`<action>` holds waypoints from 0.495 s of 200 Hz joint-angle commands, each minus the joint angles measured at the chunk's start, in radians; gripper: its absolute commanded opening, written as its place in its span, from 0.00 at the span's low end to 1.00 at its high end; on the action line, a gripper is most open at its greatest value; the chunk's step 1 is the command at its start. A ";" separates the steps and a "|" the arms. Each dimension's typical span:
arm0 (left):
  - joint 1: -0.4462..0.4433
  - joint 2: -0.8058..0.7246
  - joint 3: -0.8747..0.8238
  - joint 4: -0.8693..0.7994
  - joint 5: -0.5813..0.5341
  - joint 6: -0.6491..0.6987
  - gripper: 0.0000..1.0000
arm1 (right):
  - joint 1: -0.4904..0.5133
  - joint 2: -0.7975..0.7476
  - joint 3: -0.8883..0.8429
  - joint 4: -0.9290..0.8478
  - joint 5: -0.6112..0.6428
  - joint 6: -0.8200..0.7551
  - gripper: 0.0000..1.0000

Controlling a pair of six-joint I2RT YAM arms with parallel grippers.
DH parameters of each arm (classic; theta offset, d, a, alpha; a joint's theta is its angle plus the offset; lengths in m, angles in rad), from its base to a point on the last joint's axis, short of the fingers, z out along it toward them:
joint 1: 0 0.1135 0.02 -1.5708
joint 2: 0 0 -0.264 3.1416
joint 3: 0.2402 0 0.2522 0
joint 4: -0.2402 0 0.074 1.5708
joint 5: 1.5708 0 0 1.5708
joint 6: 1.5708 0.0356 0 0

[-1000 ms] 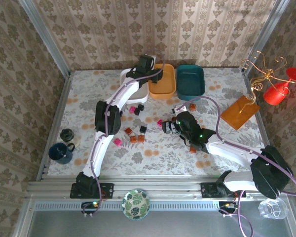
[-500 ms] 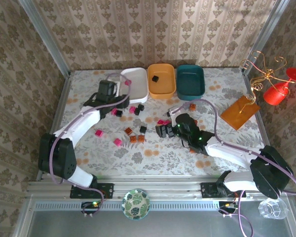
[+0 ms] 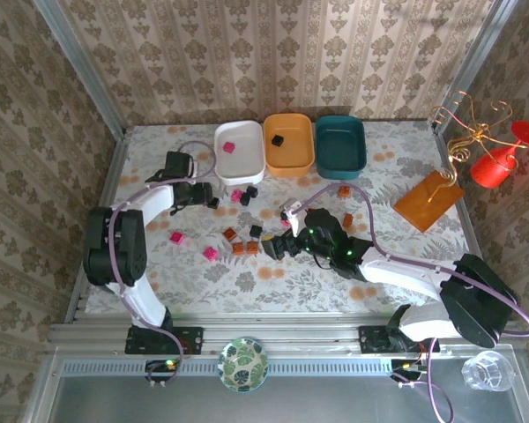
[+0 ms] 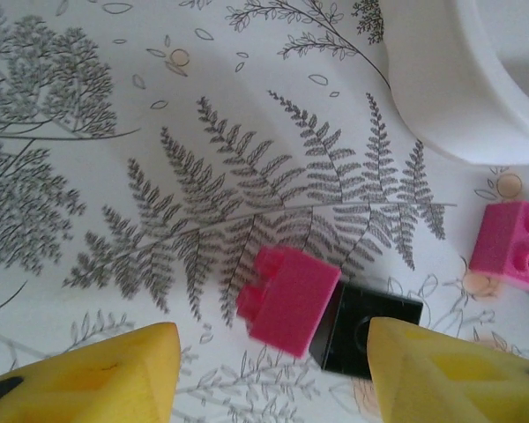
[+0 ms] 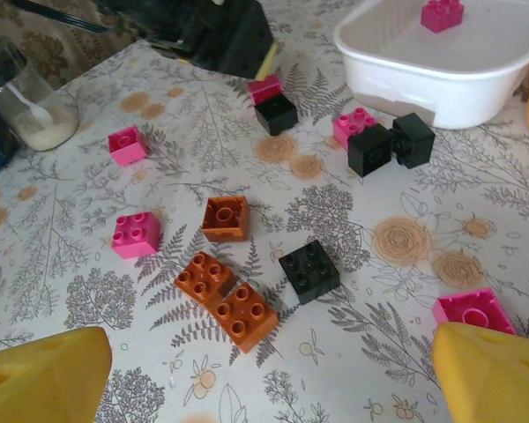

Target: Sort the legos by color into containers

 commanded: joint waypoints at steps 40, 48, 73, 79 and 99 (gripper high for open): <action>0.017 0.104 0.111 -0.068 0.036 0.036 0.52 | 0.015 -0.005 -0.013 0.028 0.000 -0.025 0.95; 0.019 0.108 0.114 -0.068 0.037 0.037 0.51 | 0.016 -0.004 -0.013 0.025 0.002 -0.026 0.95; 0.029 0.129 0.124 -0.078 0.048 0.039 0.51 | 0.015 0.002 -0.007 0.017 0.016 -0.025 0.95; 0.032 0.135 0.128 -0.081 0.059 0.038 0.51 | 0.015 0.002 -0.006 0.015 0.018 -0.026 0.95; 0.038 0.144 0.134 -0.083 0.074 0.036 0.51 | 0.016 0.007 -0.004 0.010 0.025 -0.023 0.95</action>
